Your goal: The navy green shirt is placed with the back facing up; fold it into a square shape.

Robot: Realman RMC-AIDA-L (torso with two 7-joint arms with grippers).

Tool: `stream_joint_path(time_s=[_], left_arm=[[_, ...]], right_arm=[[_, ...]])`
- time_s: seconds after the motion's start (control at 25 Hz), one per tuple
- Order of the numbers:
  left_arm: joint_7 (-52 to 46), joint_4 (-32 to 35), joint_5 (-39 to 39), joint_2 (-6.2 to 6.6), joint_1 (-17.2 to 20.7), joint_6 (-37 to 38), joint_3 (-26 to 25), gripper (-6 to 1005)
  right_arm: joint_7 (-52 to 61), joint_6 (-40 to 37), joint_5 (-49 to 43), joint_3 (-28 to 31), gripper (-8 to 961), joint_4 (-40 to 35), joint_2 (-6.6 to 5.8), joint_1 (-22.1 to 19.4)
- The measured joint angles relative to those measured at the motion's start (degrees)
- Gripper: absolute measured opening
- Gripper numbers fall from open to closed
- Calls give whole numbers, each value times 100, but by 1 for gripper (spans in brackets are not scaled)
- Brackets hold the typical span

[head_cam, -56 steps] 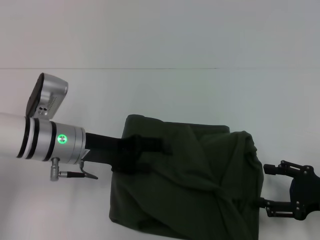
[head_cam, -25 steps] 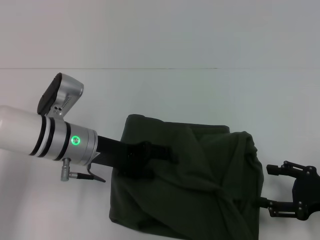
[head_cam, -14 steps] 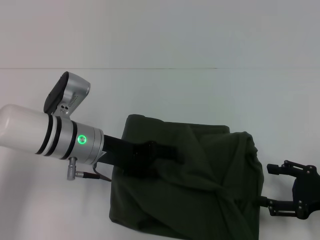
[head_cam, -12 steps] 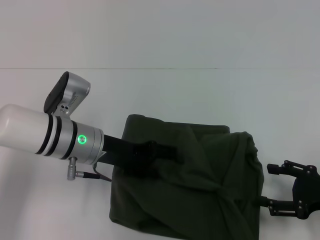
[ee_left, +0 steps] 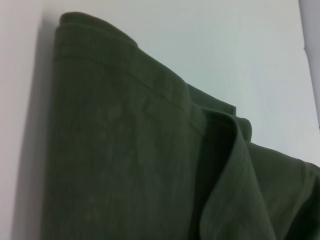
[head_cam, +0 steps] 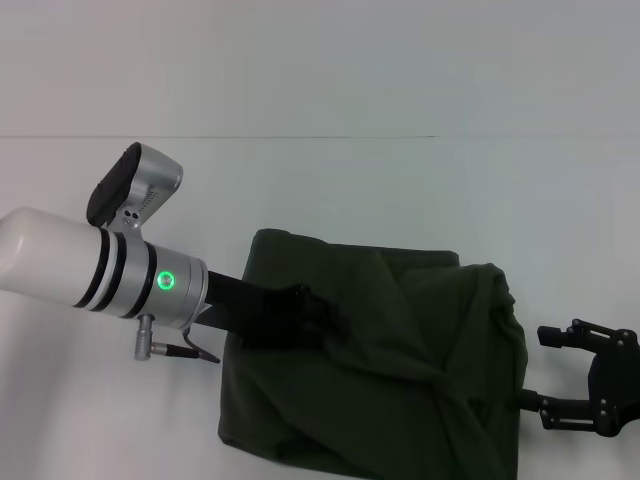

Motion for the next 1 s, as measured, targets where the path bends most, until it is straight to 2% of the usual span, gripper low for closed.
stream_joint_path(time_s=[0.4,0.6,1.0], left_arm=[[27,29,13,-13,-2,-55,141,284],[9,34,13,-17,-5,-104,164,102],[33,219,10,-69,25,-129,202,48]], right_arm=[[0,-7,0,13,911,8,0,16],[0,-10,0,14,911,8,0,18],[-1,-27,0,29,911,-6,0,5]])
